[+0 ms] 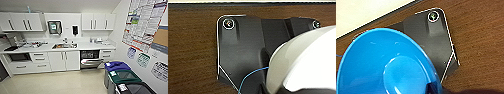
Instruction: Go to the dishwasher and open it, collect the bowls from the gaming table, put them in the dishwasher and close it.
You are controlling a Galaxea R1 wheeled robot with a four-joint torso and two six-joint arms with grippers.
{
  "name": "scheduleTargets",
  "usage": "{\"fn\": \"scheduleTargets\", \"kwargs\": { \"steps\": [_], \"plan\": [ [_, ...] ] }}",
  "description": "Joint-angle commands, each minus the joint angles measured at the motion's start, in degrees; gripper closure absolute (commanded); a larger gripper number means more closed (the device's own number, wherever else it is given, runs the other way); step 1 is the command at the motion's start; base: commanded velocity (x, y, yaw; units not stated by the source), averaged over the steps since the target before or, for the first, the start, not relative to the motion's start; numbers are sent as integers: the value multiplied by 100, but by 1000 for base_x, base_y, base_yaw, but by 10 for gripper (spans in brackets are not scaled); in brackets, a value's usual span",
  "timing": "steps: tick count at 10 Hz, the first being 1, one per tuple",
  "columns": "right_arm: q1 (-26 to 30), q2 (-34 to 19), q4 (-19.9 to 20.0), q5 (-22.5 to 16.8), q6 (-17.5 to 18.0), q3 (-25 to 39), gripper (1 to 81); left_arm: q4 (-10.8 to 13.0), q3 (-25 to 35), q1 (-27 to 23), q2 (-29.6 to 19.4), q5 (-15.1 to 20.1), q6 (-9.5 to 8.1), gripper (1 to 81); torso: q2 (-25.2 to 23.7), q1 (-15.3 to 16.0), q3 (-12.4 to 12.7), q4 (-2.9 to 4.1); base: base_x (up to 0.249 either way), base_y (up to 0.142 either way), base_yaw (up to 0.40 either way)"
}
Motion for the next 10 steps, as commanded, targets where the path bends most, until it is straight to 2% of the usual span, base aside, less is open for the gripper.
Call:
{"fn": "scheduleTargets", "kwargs": {
  "steps": [1, 10],
  "plan": [
    [225, -106, -51, -320, -26, -10, 811, -20, 2, -211, -39, 206, 9, 811, 0, 0, 0, 0, 135, 0, 0],
    [251, -79, -51, -320, -26, -10, 811, -20, 2, -203, -39, 206, 9, 811, 0, 2, 0, 0, 130, 0, 0]
  ]
}}
